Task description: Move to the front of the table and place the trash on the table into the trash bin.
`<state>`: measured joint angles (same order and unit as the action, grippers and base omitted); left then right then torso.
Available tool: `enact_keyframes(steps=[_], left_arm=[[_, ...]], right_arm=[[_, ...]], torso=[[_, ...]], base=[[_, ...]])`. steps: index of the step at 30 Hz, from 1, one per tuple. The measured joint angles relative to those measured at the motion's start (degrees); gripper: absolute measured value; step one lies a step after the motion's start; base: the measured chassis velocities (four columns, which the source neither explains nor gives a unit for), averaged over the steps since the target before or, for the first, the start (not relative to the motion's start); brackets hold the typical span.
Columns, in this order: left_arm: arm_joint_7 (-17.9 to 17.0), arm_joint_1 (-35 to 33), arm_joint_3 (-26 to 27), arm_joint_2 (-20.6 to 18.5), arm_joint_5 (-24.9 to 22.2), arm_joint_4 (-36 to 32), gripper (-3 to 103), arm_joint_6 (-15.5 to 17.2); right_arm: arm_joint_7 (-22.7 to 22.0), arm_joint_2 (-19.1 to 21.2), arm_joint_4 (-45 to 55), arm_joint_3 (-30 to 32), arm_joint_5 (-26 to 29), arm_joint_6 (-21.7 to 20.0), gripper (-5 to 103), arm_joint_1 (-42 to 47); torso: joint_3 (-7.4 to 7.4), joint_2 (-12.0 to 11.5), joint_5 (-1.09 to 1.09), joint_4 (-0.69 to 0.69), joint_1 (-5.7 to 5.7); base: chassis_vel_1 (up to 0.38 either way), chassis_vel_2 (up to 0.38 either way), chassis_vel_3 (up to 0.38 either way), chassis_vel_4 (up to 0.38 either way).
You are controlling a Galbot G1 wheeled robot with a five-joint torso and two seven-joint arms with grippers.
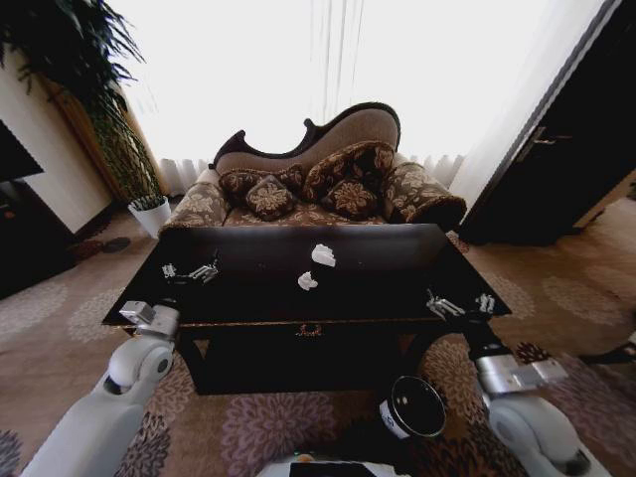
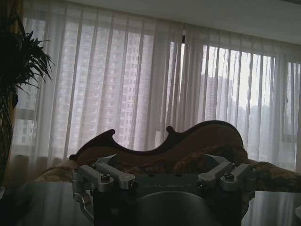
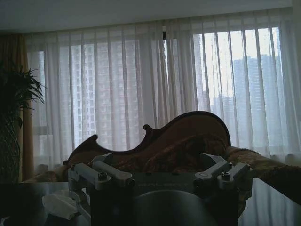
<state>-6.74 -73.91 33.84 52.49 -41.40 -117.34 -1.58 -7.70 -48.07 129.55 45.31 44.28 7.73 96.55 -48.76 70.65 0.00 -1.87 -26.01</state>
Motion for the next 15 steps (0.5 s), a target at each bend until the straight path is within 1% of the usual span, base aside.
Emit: enact_keyframes(steps=[2, 4, 5, 6, 8, 9, 10, 11, 13, 15], left_arm=[[0.00, 0.00, 0.00, 0.00, 0.00, 0.00, 100, 0.00], [0.00, 0.00, 0.00, 0.00, 0.00, 0.00, 100, 0.00], [0.00, 0.00, 0.00, 0.00, 0.00, 0.00, 100, 0.00], [0.00, 0.00, 0.00, 0.00, 0.00, 0.00, 100, 0.00], [0.00, 0.00, 0.00, 0.00, 0.00, 0.00, 100, 0.00], [0.00, 0.00, 0.00, 0.00, 0.00, 0.00, 100, 0.00], [0.00, 0.00, 0.00, 0.00, 0.00, 0.00, 100, 0.00], [0.00, 0.00, 0.00, 0.00, 0.00, 0.00, 100, 0.00], [0.00, 0.00, 0.00, 0.00, 0.00, 0.00, 100, 0.00], [0.00, 0.00, 0.00, 0.01, 0.00, 0.00, 100, 0.00]], right_arm=[[-2.04, 3.92, 0.19, -1.39, 2.62, -3.43, 100, -2.18], [-4.24, 8.88, -0.15, -3.86, 5.20, -6.66, 100, -4.76], [-4.24, 8.88, -0.15, -3.86, 5.20, -6.66, 100, -4.76], [-5.15, 11.76, -0.85, -5.52, 6.09, -8.04, 100, -6.32], [-6.08, 15.61, -1.90, -8.03, 7.21, -10.31, 100, -8.89], [-6.67, 17.05, -2.35, -9.31, 7.72, -11.29, 100, -10.26], [-6.67, 17.05, -2.35, -9.31, 7.72, -11.29, 100, -10.26], [-7.37, 19.07, -3.14, -11.20, 8.58, -12.56, 100, -12.29], [-8.22, 22.16, -4.37, -12.66, 10.19, -14.24, 100, -14.43], [-8.46, 22.88, -4.69, -12.82, 10.67, -14.51, 100, -14.76]], torso=[[0.00, 0.00, -0.02, 0.01, 0.00], [0.00, 0.00, -0.01, 0.02, 0.00], [0.00, 0.00, -0.01, 0.02, 0.00], [0.00, 0.00, -0.02, 0.01, 0.00], [0.00, 0.00, -0.01, 0.01, -0.01], [0.00, 0.00, -0.01, 0.00, 0.00], [0.00, 0.00, -0.01, 0.00, 0.00], [0.00, 0.00, -0.01, 0.02, 0.00], [0.00, 0.00, -0.01, 0.02, -0.01], [0.00, 0.00, -0.02, 0.02, -0.01]], base=[[0.000, 0.000, 0.000, 0.000], [0.000, 0.000, 0.000, 0.000], [0.000, 0.000, 0.000, 0.000], [0.000, 0.000, 0.000, 0.000], [0.000, 0.000, 0.000, 0.000], [0.000, 0.000, 0.000, 0.000], [0.000, 0.000, 0.000, 0.000], [0.000, 0.000, 0.000, 0.000], [0.000, 0.000, 0.000, 0.000], [0.000, 0.000, 0.000, 0.000]])
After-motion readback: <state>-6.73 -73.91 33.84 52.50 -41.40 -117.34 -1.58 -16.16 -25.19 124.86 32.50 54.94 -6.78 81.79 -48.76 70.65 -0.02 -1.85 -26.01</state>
